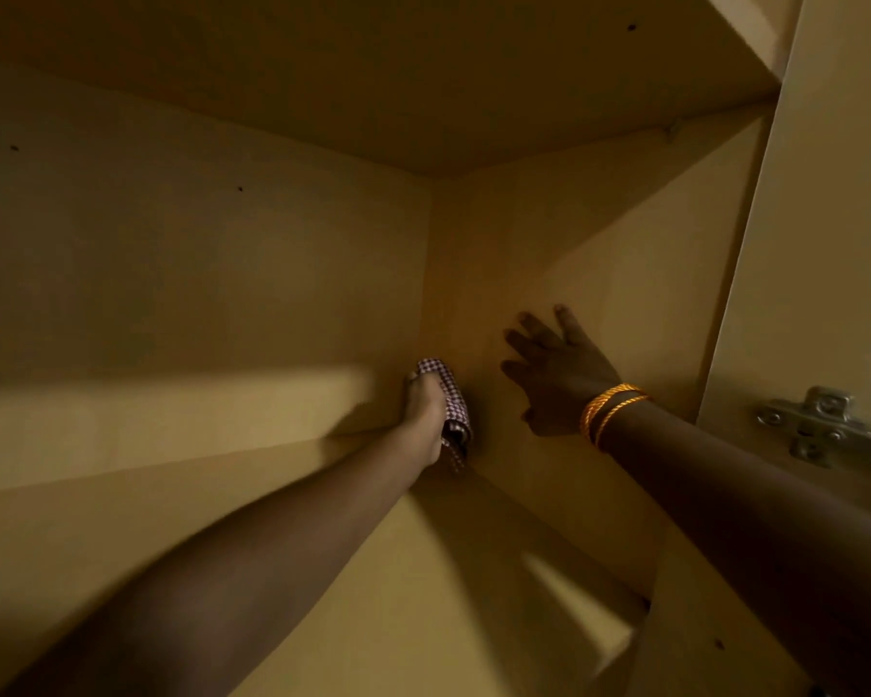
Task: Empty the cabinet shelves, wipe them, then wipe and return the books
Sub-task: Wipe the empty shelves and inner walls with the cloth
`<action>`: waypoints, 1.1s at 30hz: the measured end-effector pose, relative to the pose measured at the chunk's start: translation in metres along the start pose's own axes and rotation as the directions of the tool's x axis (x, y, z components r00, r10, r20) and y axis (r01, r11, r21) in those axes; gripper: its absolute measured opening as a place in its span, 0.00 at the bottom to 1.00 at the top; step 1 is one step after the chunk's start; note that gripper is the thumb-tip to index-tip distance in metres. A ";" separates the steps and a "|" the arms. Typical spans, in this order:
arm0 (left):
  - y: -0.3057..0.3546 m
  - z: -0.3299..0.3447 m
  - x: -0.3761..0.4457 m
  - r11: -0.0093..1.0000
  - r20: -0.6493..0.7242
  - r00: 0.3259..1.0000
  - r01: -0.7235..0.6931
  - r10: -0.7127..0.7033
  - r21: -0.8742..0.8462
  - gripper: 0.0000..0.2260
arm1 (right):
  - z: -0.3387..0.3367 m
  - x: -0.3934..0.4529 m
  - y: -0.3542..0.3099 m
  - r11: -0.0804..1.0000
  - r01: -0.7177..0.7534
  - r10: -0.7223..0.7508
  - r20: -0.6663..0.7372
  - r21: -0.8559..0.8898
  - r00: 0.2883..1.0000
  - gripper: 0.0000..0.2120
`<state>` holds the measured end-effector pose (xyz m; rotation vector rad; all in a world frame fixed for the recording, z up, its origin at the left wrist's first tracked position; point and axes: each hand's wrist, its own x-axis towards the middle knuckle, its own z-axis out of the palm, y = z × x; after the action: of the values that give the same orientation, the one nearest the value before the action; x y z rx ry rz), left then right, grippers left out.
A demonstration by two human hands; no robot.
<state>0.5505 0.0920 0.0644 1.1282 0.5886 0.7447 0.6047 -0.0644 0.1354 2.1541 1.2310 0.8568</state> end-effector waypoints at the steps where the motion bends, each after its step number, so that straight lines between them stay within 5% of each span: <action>1: 0.000 -0.002 -0.009 1.000 0.007 1.000 0.005 -0.005 0.000 0.19 | 0.001 -0.001 -0.004 0.999 0.002 -0.003 0.026 0.033 1.000 0.39; 4: -0.004 -0.008 -0.030 0.998 0.050 0.998 0.034 -0.032 -0.050 0.17 | 0.003 -0.016 -0.029 0.941 0.028 -0.056 0.071 0.337 0.996 0.49; 7: -0.009 -0.015 -0.053 0.991 0.095 0.994 0.070 -0.060 -0.111 0.17 | 0.004 -0.043 -0.061 0.771 0.054 -0.106 0.044 0.635 0.993 0.50; 12: -0.022 -0.028 -0.091 0.986 0.195 0.970 0.156 -0.142 -0.056 0.18 | 0.008 -0.091 -0.089 0.794 0.072 -0.008 -0.107 0.604 0.994 0.36; 17: -0.031 -0.049 -0.114 0.945 0.256 0.958 0.042 -0.130 0.324 0.13 | 0.024 -0.122 -0.081 0.819 0.162 -0.066 -0.189 0.551 0.980 0.25; 21: -0.037 -0.076 -0.134 0.620 0.262 0.963 -0.242 0.061 0.746 0.18 | 0.030 -0.147 -0.089 0.778 0.207 -0.176 -0.110 0.593 0.978 0.21; 26: -0.046 -0.113 -0.143 0.214 0.420 0.890 -0.451 0.178 0.866 0.17 | 0.037 -0.171 -0.106 0.597 0.171 -0.199 -0.062 0.784 0.978 0.29; 30: -0.047 -0.150 -0.137 0.036 0.485 0.868 -0.491 0.110 0.870 0.17 | 0.034 -0.177 -0.108 0.502 0.056 -0.183 0.043 0.863 0.982 0.21; 33: -0.044 -0.172 -0.136 0.003 0.460 0.887 -0.460 0.044 0.888 0.29 | 0.033 -0.178 -0.108 0.398 -0.035 -0.125 0.093 0.917 0.988 0.33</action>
<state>0.3467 0.0753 -0.0264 2.7773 0.6077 0.3127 0.4992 -0.1756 -0.0089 2.8917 1.9707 -0.1805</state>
